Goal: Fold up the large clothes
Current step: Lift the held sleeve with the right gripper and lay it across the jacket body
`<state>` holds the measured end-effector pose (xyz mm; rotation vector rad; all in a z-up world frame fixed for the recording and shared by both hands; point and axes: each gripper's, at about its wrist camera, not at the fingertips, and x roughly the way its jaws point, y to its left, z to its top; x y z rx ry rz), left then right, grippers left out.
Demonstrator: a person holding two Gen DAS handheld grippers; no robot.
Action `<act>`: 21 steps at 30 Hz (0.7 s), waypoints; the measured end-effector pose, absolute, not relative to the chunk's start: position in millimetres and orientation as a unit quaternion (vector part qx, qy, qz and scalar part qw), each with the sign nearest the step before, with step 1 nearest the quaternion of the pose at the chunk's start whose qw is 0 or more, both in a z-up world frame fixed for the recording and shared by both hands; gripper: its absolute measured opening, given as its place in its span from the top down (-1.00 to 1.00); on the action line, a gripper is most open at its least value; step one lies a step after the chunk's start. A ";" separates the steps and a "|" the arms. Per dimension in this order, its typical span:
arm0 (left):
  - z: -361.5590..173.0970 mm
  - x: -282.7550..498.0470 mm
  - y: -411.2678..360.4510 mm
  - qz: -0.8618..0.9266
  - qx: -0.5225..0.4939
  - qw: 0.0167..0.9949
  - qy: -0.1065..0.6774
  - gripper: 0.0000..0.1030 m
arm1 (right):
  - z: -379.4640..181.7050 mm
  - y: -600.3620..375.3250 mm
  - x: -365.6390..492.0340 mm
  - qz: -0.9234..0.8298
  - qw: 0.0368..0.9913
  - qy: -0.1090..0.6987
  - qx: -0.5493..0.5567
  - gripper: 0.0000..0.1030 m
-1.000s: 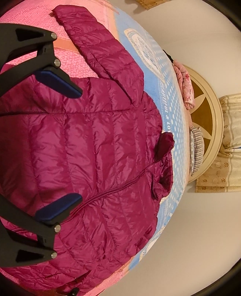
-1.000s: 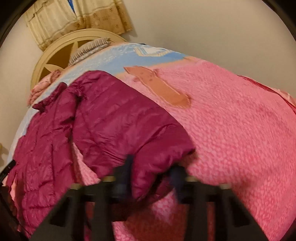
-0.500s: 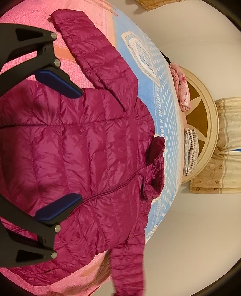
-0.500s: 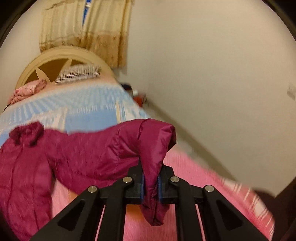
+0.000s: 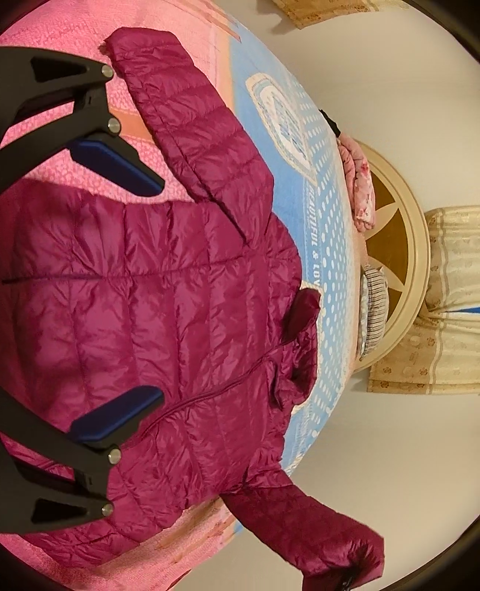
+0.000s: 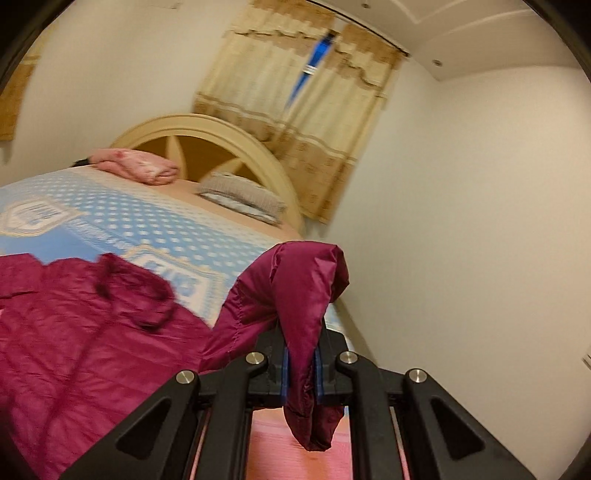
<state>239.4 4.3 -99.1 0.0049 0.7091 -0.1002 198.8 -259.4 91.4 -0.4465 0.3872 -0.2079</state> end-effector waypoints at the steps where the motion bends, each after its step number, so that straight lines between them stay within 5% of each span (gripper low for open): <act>1: -98.5 238.8 7.4 -0.047 0.000 0.937 0.346 -1.00 | 87.1 -248.0 199.7 -0.089 0.952 0.190 -0.222 0.83; 21: -92.3 245.6 47.3 -0.009 0.005 0.939 0.343 -1.00 | -31.1 -140.9 248.1 0.076 0.931 0.281 -0.221 0.83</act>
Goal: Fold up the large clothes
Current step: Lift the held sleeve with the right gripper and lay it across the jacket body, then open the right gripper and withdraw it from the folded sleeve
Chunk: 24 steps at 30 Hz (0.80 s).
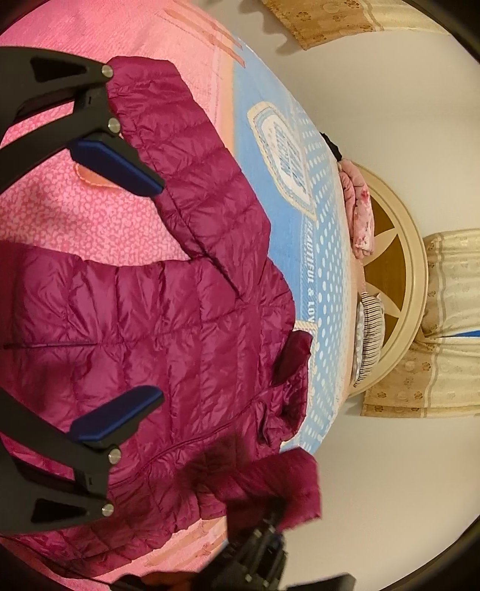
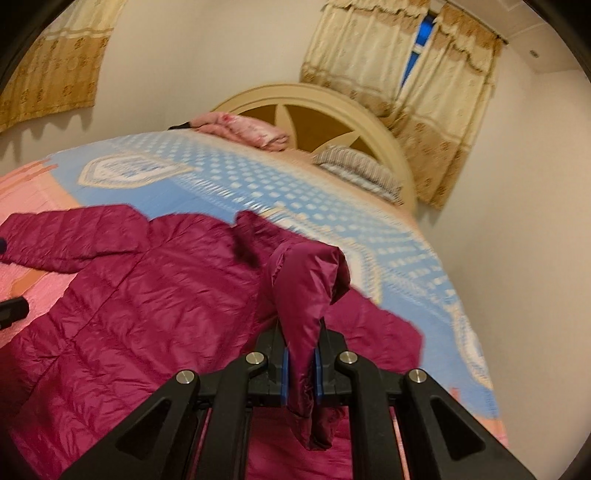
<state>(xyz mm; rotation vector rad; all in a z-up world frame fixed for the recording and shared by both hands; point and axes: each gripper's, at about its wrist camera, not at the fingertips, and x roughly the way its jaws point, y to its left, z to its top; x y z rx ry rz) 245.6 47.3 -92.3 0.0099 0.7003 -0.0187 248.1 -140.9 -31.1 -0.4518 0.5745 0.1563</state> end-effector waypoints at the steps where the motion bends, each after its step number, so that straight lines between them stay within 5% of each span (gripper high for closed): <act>1: -91.9 246.7 47.8 -0.007 0.007 0.939 0.343 -1.00 | -38.7 -135.5 249.7 0.085 0.929 0.287 -0.219 0.83; 13: -84.9 267.8 51.5 0.013 0.020 0.939 0.342 -1.00 | -85.0 -108.0 266.1 0.151 0.909 0.346 -0.174 0.73; 14: -83.2 269.9 52.3 0.015 0.019 0.940 0.341 -1.00 | -86.4 -107.6 264.4 0.158 0.910 0.344 -0.169 0.47; 15: -81.8 271.2 52.3 0.016 0.019 0.940 0.340 -1.00 | -87.9 -106.6 263.8 0.167 0.909 0.345 -0.165 -0.11; 17: -76.1 275.7 51.1 0.019 0.019 0.941 0.336 -1.00 | -89.1 -106.9 259.4 0.192 0.906 0.347 -0.149 -0.60; 23: -56.3 287.5 35.7 0.017 0.018 0.949 0.315 -1.00 | -73.5 -133.1 243.1 0.223 0.907 0.347 -0.088 -0.58; 24: -53.9 290.9 31.3 0.016 0.018 0.950 0.313 -1.00 | -70.4 -140.7 242.5 0.224 0.908 0.346 -0.072 -0.44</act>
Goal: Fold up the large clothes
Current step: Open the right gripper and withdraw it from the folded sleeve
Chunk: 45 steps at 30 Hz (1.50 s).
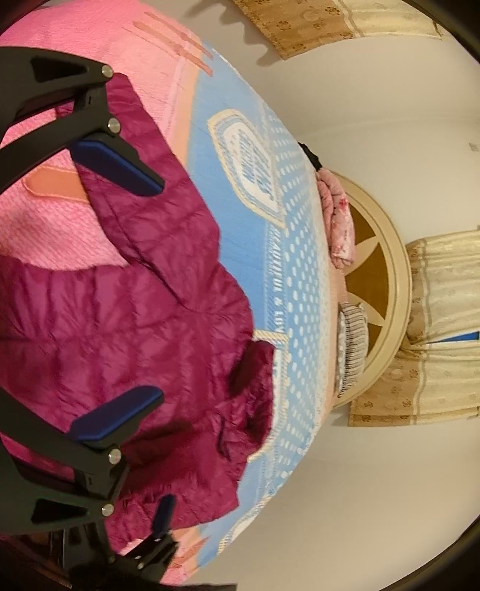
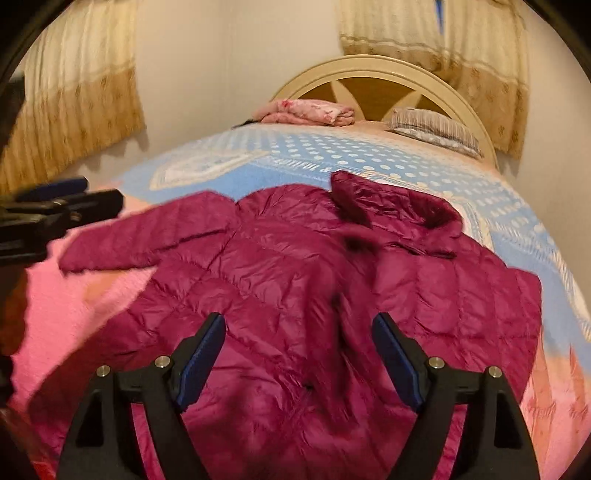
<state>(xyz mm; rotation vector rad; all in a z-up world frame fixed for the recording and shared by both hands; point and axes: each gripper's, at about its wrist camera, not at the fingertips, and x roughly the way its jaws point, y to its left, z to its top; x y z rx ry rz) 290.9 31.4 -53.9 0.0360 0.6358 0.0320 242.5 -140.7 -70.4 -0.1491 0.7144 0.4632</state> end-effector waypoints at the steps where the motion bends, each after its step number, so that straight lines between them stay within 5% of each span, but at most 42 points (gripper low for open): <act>1: -52.4 293.8 27.7 0.014 0.015 0.950 0.312 -1.00 | -67.6 -149.1 243.6 0.226 0.908 0.348 -0.054 -0.32; 2: -51.4 297.3 23.6 0.010 0.011 0.950 0.312 -1.00 | -66.1 -157.2 245.6 0.224 0.908 0.352 -0.035 -0.11; 7: -52.5 312.6 -3.7 -0.009 0.010 0.949 0.316 -1.00 | -72.3 -179.1 256.9 0.186 0.914 0.359 -0.015 0.09; 11: -60.2 326.3 -34.8 -0.014 0.037 0.947 0.320 -1.00 | -82.2 -202.5 275.6 0.114 0.921 0.372 -0.024 0.46; 16: -65.8 329.0 -40.3 -0.006 0.042 0.946 0.321 -1.00 | -77.3 -236.2 293.1 0.143 0.911 0.378 0.084 0.46; 22: -61.2 326.6 -23.7 0.026 0.043 0.948 0.314 -1.00 | -72.4 -196.4 273.7 0.148 0.927 0.345 -0.018 0.45; 29: -50.3 332.2 -51.5 0.001 0.041 0.953 0.302 -1.00 | -92.4 -240.1 338.0 0.073 0.910 0.408 0.027 0.46; 36: -116.2 371.3 -76.2 -0.002 0.072 0.926 0.371 -1.00 | -146.8 -222.3 336.5 0.083 0.883 0.461 -0.010 0.45; 45: -173.0 386.8 -63.5 -0.008 0.035 0.897 0.440 -1.00 | -103.9 -290.9 363.1 0.062 0.908 0.399 0.116 0.46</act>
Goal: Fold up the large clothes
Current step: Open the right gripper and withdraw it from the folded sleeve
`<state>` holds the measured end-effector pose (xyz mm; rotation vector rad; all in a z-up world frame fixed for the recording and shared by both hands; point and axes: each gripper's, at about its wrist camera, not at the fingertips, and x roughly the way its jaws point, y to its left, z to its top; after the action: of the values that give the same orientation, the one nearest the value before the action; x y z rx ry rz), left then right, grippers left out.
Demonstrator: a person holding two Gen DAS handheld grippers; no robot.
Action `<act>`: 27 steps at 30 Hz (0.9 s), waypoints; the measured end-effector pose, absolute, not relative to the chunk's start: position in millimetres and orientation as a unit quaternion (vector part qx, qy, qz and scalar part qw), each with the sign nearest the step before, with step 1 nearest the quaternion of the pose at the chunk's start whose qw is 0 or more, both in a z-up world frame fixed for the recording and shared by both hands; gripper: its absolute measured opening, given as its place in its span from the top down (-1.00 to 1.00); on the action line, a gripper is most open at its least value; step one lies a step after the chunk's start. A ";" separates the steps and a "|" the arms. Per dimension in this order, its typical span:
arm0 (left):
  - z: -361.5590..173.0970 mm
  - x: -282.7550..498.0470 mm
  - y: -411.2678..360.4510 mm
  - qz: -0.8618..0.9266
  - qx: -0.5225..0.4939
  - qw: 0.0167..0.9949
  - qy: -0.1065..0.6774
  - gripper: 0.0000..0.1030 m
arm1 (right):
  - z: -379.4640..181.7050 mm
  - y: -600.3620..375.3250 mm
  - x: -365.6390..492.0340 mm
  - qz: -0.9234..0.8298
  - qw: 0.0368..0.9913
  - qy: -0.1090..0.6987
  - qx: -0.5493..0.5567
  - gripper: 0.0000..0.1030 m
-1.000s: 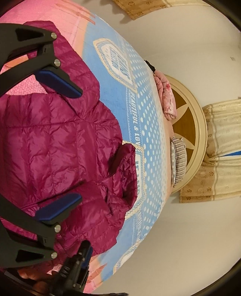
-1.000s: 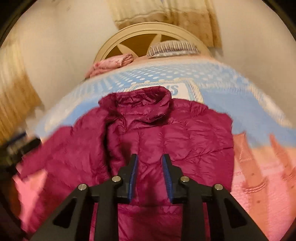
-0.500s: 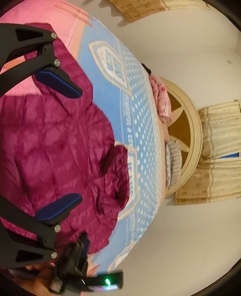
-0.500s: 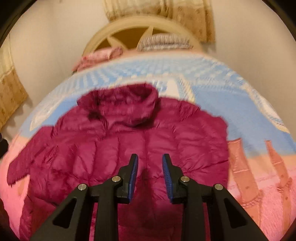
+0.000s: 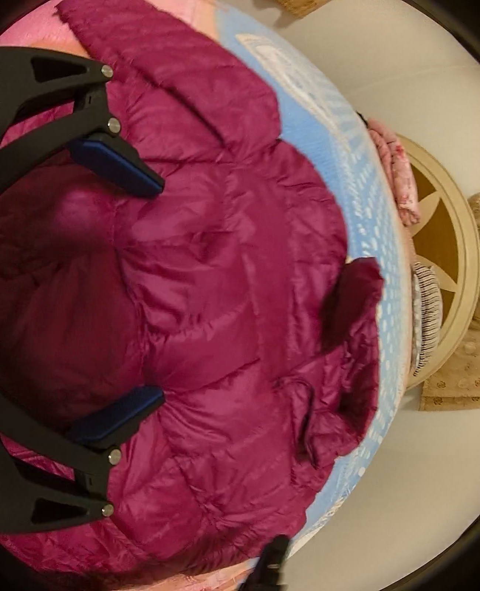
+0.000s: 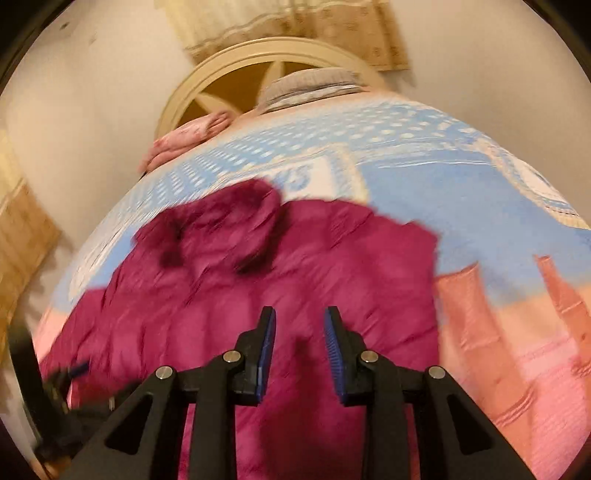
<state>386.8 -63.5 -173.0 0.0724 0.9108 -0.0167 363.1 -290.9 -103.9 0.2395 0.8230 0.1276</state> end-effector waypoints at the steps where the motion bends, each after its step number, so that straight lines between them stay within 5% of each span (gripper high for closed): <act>1: -175.5 387.2 -64.0 -0.008 0.033 0.897 0.441 -1.00 | -105.5 -294.1 371.9 0.052 0.906 0.404 0.114 0.46; 11: -179.8 385.5 -62.5 -0.014 0.016 0.896 0.445 -1.00 | -157.7 -303.8 402.7 0.020 0.892 0.444 0.085 0.48; 18: -181.3 385.7 -59.9 -0.016 0.012 0.896 0.443 -1.00 | -120.9 -286.9 379.7 0.017 0.890 0.449 0.072 0.45; 21: -181.4 386.2 -60.0 -0.015 0.012 0.896 0.443 -1.00 | -102.2 -260.6 352.7 0.049 0.894 0.441 0.057 0.07; 27: -180.8 384.8 -60.5 -0.016 0.011 0.897 0.443 -1.00 | -122.1 -217.9 326.7 0.072 0.892 0.447 0.022 0.00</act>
<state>384.8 -60.5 -180.8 0.0224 0.9169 -0.0322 326.7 -217.9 -122.1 0.0459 0.9272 0.1493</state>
